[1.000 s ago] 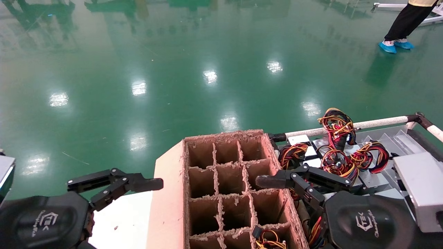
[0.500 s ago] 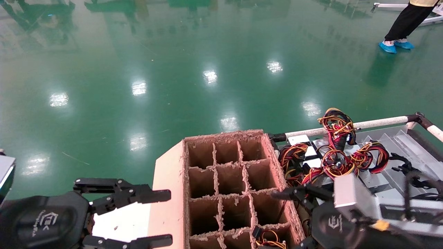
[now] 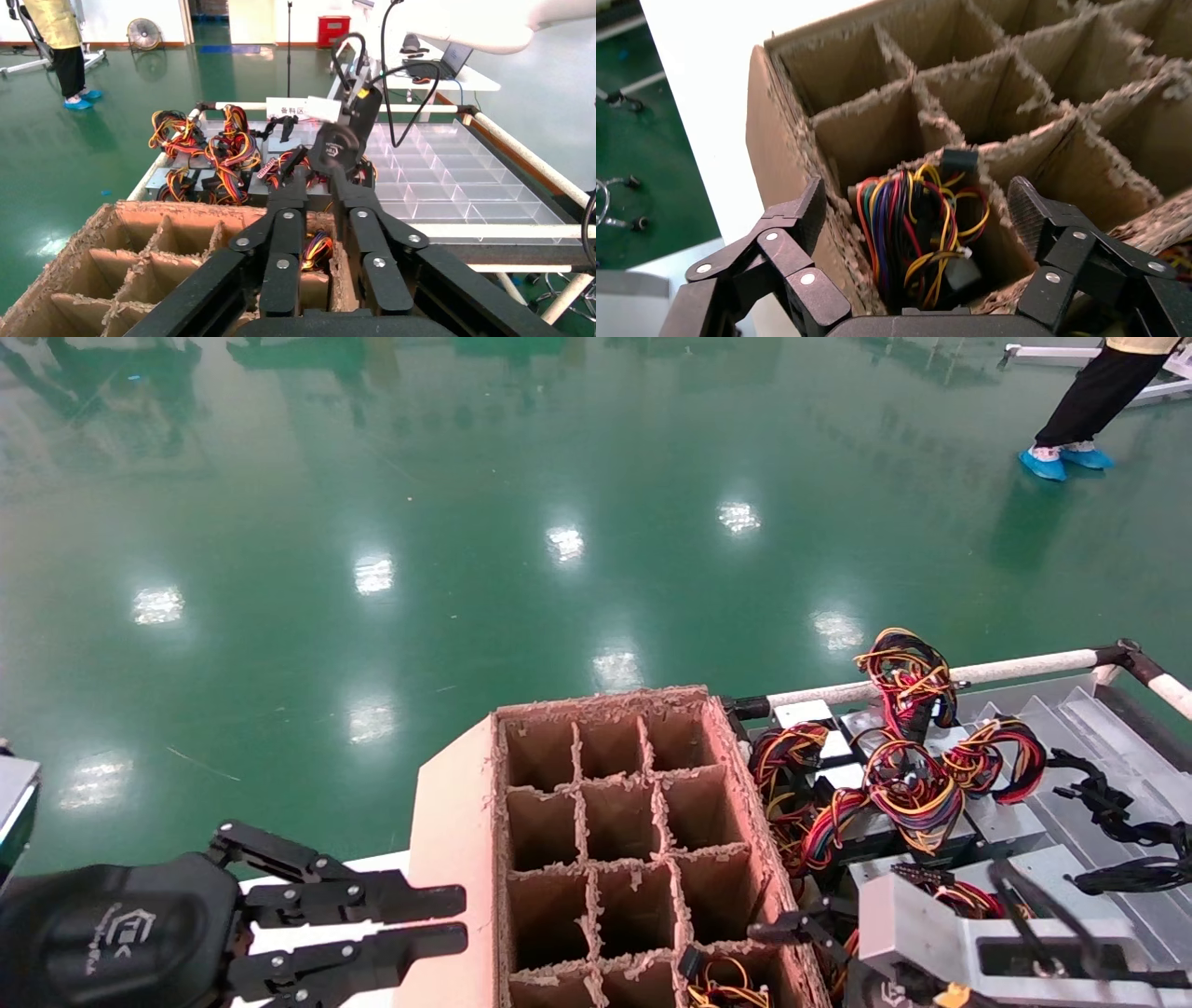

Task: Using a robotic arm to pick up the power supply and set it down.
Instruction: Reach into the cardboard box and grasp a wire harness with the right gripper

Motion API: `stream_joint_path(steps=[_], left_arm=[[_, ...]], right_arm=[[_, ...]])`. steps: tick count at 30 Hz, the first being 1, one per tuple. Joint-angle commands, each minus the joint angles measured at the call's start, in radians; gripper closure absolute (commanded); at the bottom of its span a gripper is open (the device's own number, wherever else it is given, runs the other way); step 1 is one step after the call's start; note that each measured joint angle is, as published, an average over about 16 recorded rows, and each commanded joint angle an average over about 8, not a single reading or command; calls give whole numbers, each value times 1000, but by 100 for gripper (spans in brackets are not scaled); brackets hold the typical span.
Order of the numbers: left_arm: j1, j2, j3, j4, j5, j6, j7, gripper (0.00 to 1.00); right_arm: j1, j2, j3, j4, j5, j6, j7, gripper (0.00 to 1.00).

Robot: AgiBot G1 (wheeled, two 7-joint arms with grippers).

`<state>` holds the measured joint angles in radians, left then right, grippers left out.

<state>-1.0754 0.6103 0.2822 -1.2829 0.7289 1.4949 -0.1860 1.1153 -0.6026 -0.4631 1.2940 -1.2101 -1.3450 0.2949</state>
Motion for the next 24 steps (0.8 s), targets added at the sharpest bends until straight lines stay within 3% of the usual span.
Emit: stream_joint_path(steps=[1,24], left_arm=[[0,0,0,0,0,0,0,100],[0,-1,2,0,-1,-1,1,100]], right_arm=[[6,-2,-9,0,-22,2,7,100],[33,-5,-50,12,-122,7,66,100]])
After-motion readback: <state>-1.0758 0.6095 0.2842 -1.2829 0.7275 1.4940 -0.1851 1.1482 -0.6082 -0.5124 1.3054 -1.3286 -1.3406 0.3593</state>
